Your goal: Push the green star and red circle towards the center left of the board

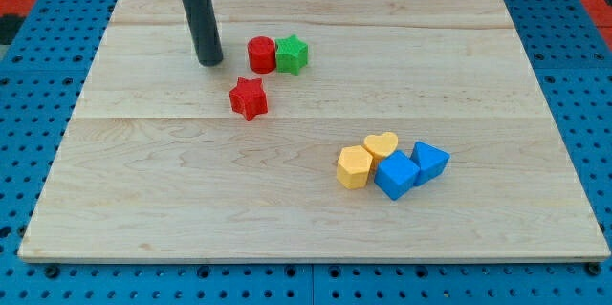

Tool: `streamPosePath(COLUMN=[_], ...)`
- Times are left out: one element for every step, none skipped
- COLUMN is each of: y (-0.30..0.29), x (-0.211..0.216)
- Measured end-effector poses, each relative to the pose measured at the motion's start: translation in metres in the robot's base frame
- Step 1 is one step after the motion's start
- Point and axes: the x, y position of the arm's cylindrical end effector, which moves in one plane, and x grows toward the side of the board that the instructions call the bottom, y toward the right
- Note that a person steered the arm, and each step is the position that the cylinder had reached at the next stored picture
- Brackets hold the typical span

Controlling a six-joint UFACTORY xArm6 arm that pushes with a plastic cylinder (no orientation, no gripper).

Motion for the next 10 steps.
streamPosePath(y=[-0.010,0.015,0.105,0.143,0.117,0.077,0.048,0.079,0.052,0.002], x=[-0.054,-0.064,-0.058,-0.013,-0.006,0.013,0.018,0.027,0.039,0.043])
